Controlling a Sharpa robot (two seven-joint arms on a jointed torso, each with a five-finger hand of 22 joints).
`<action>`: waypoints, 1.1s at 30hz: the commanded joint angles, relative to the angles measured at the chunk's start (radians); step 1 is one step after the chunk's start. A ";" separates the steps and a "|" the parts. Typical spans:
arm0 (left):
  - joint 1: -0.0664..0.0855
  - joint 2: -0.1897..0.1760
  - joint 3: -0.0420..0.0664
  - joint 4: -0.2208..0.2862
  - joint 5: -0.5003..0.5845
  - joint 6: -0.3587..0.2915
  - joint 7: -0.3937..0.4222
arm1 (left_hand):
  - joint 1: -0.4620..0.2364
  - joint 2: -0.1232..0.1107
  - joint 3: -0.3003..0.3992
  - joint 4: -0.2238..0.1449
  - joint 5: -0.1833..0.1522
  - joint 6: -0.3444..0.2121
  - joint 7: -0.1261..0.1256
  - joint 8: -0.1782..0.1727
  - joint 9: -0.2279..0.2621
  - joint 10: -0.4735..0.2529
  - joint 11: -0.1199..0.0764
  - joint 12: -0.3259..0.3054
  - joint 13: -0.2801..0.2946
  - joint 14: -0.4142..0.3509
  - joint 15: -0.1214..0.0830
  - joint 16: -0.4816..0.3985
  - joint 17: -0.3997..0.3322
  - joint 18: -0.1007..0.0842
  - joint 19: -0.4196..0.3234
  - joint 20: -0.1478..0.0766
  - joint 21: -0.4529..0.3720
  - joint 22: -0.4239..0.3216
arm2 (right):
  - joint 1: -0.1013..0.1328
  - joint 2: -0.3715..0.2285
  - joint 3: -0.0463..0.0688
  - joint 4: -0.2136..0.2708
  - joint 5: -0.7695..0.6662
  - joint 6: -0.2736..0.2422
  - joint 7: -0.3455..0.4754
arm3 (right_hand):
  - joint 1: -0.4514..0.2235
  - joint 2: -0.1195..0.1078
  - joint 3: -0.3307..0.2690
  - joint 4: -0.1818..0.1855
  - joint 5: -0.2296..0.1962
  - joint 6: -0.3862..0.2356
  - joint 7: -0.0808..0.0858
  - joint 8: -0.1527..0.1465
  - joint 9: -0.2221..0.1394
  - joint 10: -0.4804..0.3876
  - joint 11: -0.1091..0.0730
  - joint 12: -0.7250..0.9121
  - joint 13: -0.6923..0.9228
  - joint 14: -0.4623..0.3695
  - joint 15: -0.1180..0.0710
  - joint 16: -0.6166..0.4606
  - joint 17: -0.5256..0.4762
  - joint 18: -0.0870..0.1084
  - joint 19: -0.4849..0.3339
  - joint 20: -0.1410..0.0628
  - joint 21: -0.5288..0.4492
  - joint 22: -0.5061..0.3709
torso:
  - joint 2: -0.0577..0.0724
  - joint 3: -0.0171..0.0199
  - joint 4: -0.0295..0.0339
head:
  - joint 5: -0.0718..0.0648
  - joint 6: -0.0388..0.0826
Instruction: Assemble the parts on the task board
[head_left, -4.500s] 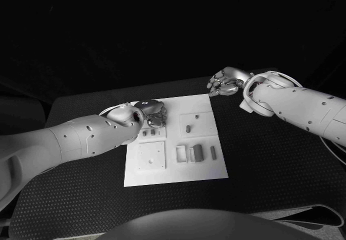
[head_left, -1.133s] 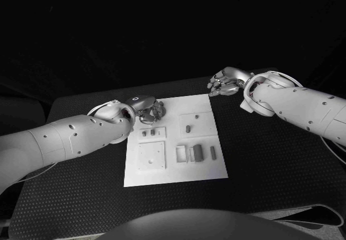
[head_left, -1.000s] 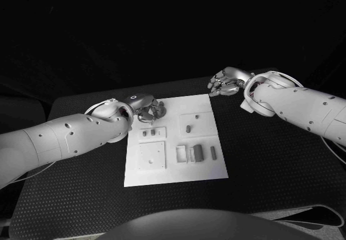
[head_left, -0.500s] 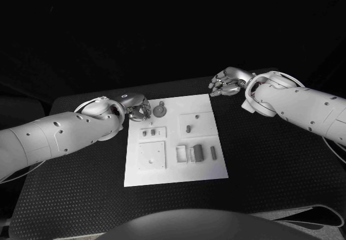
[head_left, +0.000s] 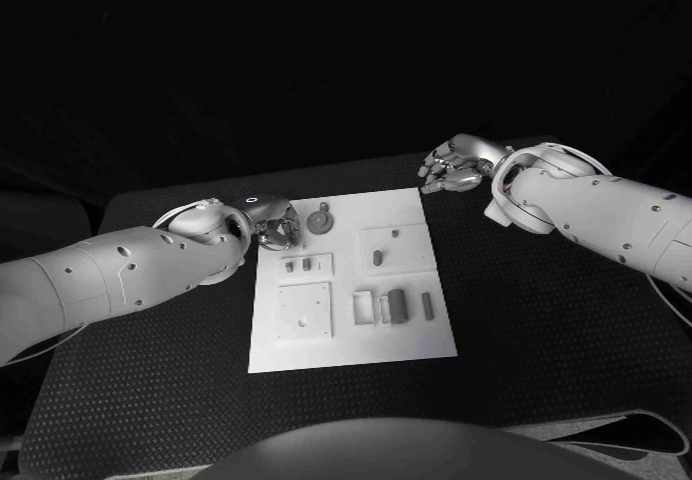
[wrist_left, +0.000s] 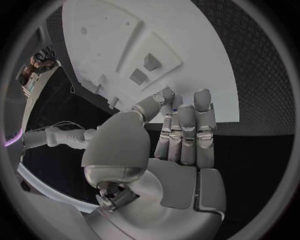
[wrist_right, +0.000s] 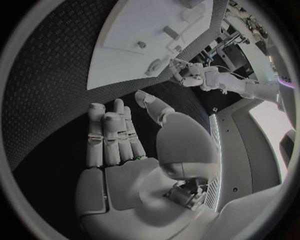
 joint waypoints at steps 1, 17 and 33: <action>0.001 0.003 0.000 0.000 -0.010 0.017 0.000 | -0.010 -0.001 0.003 0.001 -0.002 0.008 0.001 0.005 0.001 0.007 0.001 -0.004 0.000 0.009 -0.001 -0.002 0.000 0.064 0.004 -0.007 0.002 0.019 | 0.000 0.000 0.000 0.000 -0.001 0.010 0.007 | -0.008 0.002 -0.001 0.005 0.006 -0.006 0.012 0.004 0.001 0.015 0.011 -0.004 0.001 -0.007 0.001 0.006 -0.001 0.046 0.003 -0.006 -0.002 0.018 | 0.000 0.0008 -0.0004 | -0.002 0.000; 0.001 0.014 -0.005 0.004 -0.011 0.014 0.006 | -0.011 0.001 0.004 0.002 -0.003 0.007 0.002 0.005 0.001 0.007 0.001 -0.004 0.001 0.009 -0.001 -0.002 0.000 0.064 0.004 -0.007 0.002 0.019 | 0.000 0.001 0.000 0.000 -0.001 0.010 0.008 | -0.008 0.002 -0.001 0.005 0.006 -0.006 0.012 0.004 0.001 0.015 0.011 -0.004 0.002 -0.007 0.001 0.006 -0.002 0.046 0.003 -0.006 -0.002 0.018 | 0.000 0.0012 -0.0001 | -0.005 0.000; 0.001 0.005 -0.004 0.006 -0.018 0.002 0.002 | -0.010 0.004 0.006 0.001 -0.002 0.007 0.001 0.005 0.001 0.008 0.000 -0.005 0.001 0.010 -0.002 -0.003 0.001 0.064 0.004 -0.008 0.001 0.019 | 0.000 0.002 0.000 -0.001 -0.001 0.010 0.008 | -0.008 0.002 0.000 0.005 0.006 -0.006 0.012 0.004 0.001 0.015 0.011 -0.005 0.002 -0.007 0.001 0.007 -0.002 0.046 0.003 -0.006 -0.002 0.018 | 0.000 0.0008 -0.0001 | -0.006 0.000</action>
